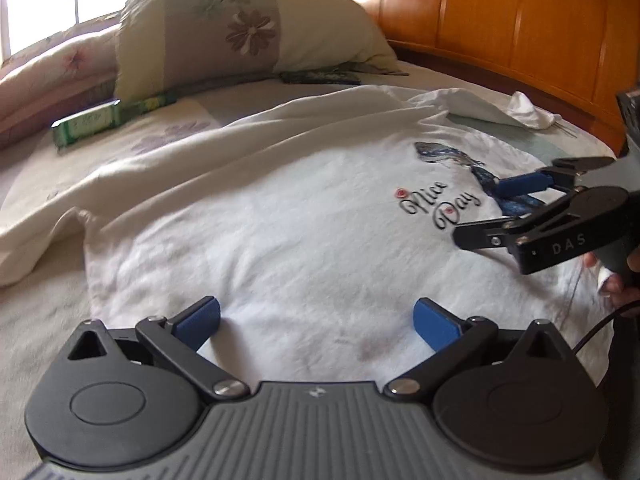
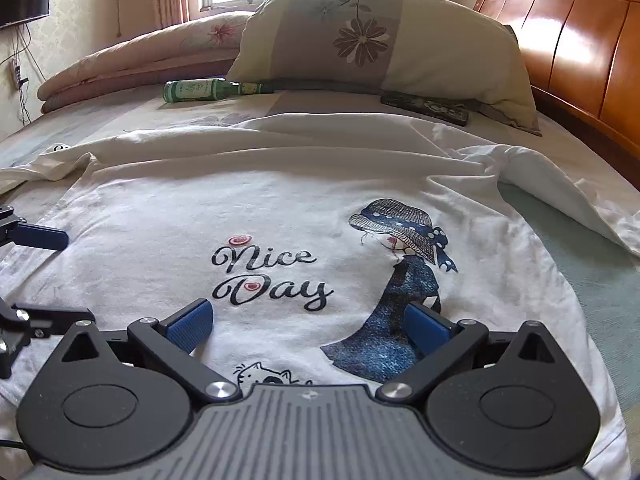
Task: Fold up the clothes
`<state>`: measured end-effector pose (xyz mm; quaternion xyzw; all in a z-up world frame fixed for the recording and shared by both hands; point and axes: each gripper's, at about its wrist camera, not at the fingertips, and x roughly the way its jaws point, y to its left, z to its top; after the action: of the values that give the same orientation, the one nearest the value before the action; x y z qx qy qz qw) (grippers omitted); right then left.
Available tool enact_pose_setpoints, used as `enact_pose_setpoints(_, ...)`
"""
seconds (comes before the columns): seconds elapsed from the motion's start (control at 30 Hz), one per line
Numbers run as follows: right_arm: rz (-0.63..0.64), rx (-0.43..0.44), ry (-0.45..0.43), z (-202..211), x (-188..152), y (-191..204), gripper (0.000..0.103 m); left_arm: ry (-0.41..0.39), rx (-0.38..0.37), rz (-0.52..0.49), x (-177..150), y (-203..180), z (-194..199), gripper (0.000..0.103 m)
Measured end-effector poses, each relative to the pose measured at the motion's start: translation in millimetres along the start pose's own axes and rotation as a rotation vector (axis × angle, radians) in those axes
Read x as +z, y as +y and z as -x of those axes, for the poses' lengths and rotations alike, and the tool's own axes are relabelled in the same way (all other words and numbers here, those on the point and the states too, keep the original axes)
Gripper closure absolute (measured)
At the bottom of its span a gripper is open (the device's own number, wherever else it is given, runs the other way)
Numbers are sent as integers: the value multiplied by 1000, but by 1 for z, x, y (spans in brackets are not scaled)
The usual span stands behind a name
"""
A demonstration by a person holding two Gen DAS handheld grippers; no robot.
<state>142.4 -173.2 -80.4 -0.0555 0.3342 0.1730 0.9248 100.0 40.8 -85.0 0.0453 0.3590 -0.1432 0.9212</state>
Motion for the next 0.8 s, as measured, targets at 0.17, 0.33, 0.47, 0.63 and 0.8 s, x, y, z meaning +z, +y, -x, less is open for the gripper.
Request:
enact_pose_setpoints(0.17,-4,-6,29,4,0,-7,0,72,91,48,-11,18,23,0)
enact_pose_setpoints(0.33,-4,-5,42,11,-3,-12,0,133,167,29,4,17,33,1)
enact_pose_setpoints(0.47,-9,-3,41,13,-5,-16,0,62,95,-24,37,4,17,1)
enact_pose_setpoints(0.63,-15,-1,39,16,-7,-20,0,58,116,45,55,14,-27,1)
enact_pose_setpoints(0.8,-7,-2,25,16,-10,-20,0,53,346,157,63,44,-51,1)
